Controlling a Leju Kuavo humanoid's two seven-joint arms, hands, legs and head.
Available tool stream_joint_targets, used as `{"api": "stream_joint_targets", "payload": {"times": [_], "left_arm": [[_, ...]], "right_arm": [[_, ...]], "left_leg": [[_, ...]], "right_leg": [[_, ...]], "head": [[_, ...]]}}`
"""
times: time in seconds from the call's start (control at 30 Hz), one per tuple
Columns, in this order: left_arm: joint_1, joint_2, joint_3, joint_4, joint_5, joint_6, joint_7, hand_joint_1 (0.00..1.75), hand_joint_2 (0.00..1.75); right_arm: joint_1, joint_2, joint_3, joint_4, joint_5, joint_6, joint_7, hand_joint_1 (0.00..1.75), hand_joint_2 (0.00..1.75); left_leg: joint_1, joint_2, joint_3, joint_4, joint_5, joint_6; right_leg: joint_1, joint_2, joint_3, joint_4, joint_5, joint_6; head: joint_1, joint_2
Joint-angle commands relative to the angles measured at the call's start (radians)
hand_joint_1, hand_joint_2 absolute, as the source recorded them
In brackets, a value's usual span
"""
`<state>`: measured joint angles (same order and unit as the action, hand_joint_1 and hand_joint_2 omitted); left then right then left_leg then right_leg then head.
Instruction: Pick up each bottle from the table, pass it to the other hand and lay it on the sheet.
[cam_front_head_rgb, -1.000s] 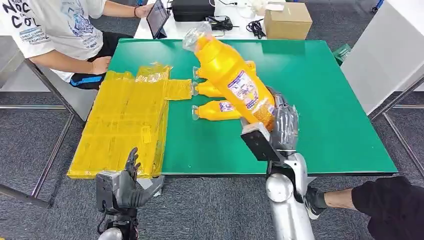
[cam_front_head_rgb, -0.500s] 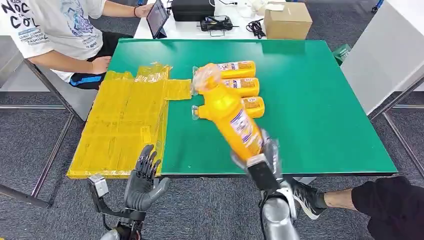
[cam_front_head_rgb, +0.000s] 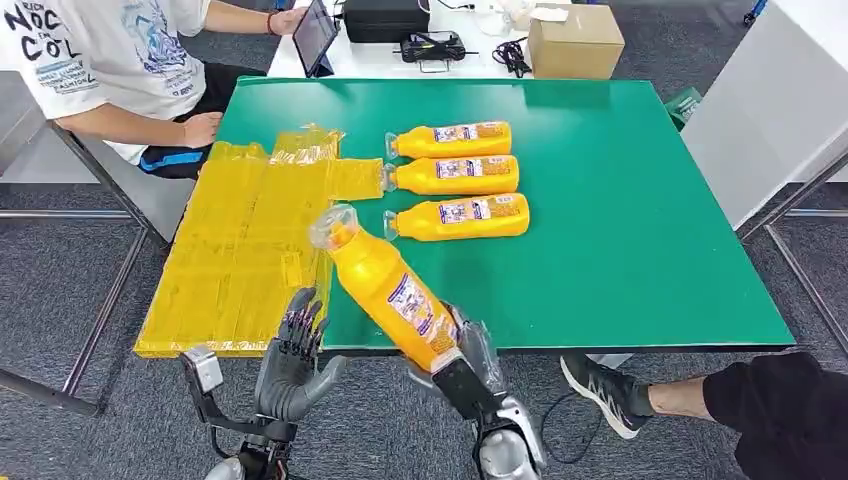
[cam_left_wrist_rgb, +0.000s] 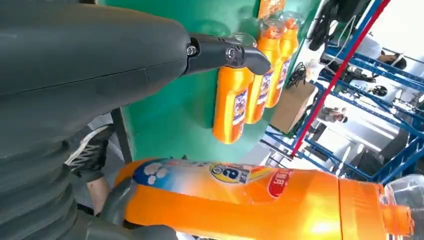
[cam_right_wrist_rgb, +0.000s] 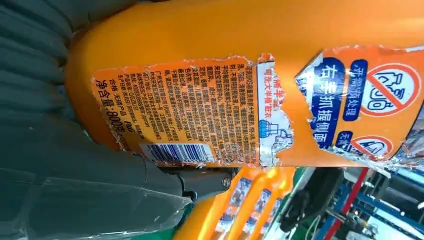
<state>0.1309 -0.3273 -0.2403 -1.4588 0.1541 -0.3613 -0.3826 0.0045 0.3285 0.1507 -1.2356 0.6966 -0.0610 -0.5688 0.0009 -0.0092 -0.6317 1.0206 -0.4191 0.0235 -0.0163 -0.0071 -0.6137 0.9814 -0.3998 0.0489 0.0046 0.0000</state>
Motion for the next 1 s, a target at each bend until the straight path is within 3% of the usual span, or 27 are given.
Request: {"api": "stream_joint_targets", "payload": {"times": [0.03, 0.43, 0.67, 1.0], "left_arm": [[-0.020, 0.025, -0.040, 0.069, 0.016, 0.005, 0.005, 0.00, 1.75], [-0.025, 0.032, -0.053, 0.083, 0.036, 0.002, 0.005, 0.00, 1.75], [-0.035, 0.033, -0.060, 0.107, 0.045, 0.000, 0.005, 0.00, 1.75], [-0.035, 0.042, -0.077, 0.123, 0.068, -0.013, 0.001, 0.00, 1.75]], "right_arm": [[-0.049, -0.020, 0.149, 0.151, 0.040, -0.008, 0.008, 1.75, 1.75], [-0.082, -0.023, 0.237, 0.263, 0.023, -0.003, 0.015, 1.75, 1.75], [-0.117, 0.006, 0.309, 0.427, 0.019, 0.019, 0.011, 1.75, 1.75], [-0.132, 0.004, 0.363, 0.486, -0.013, 0.016, -0.017, 1.75, 1.75]], "left_leg": [[0.001, 0.003, 0.008, -0.001, -0.003, -0.002], [0.001, 0.002, 0.008, -0.002, -0.003, -0.001], [0.001, 0.002, 0.005, -0.002, -0.001, -0.001], [0.001, 0.001, 0.004, -0.001, -0.001, -0.001]], "right_leg": [[0.001, 0.002, 0.007, -0.002, -0.002, -0.003], [0.001, 0.002, 0.008, -0.002, -0.002, -0.003], [0.001, 0.002, 0.005, -0.002, -0.001, -0.002], [0.001, 0.001, 0.004, -0.001, -0.001, -0.002]], "head": [[0.000, 0.000], [0.000, 0.000], [0.000, 0.000], [0.001, 0.000]]}}
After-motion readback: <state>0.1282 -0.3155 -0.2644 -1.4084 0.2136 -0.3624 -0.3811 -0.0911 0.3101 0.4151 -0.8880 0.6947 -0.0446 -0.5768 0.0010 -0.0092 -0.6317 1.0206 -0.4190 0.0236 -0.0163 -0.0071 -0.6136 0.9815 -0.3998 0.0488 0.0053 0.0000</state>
